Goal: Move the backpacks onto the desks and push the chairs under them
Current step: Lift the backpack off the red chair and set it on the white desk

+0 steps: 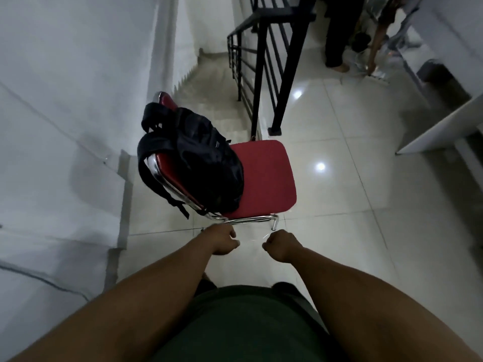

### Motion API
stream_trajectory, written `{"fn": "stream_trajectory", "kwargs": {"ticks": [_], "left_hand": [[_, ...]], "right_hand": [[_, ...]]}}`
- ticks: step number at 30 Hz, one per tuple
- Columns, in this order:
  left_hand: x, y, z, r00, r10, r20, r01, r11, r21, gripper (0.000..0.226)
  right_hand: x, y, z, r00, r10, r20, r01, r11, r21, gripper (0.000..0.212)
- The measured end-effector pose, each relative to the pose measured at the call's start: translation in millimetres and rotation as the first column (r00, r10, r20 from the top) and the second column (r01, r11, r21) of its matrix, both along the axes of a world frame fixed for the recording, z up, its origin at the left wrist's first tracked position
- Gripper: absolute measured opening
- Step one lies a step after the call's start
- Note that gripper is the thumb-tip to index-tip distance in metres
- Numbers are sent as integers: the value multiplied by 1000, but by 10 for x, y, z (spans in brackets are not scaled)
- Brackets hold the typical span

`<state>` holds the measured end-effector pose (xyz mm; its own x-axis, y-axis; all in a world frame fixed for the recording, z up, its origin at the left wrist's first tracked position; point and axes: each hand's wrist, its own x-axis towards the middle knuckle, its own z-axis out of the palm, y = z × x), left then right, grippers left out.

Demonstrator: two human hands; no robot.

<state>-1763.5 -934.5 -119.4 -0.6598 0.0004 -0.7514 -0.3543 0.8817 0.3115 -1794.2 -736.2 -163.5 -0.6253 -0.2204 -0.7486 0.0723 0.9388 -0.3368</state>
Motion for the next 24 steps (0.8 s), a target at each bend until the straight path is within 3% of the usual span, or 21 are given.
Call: {"fn": "stream_trajectory", "kwargs": {"ticks": [7, 12, 19, 24], "left_hand": [[-463, -685, 57, 983, -174, -56, 172, 985, -34, 38], [-877, -818, 85, 934, -261, -244, 266, 964, -13, 23], [-1447, -844, 208, 775, -446, -448, 487, 873, -26, 15], [-1856, -943, 204, 622, -618, -481, 659, 745, -105, 14]], "right_hand": [[-94, -848, 129, 987, -137, -79, 131, 988, -80, 34], [-429, -1152, 228, 982, -144, -121, 132, 986, -101, 27], [-781, -1460, 325, 972, -204, -114, 204, 979, -9, 31], [-928, -1698, 298, 879, -465, -107, 466, 885, -20, 34]]}}
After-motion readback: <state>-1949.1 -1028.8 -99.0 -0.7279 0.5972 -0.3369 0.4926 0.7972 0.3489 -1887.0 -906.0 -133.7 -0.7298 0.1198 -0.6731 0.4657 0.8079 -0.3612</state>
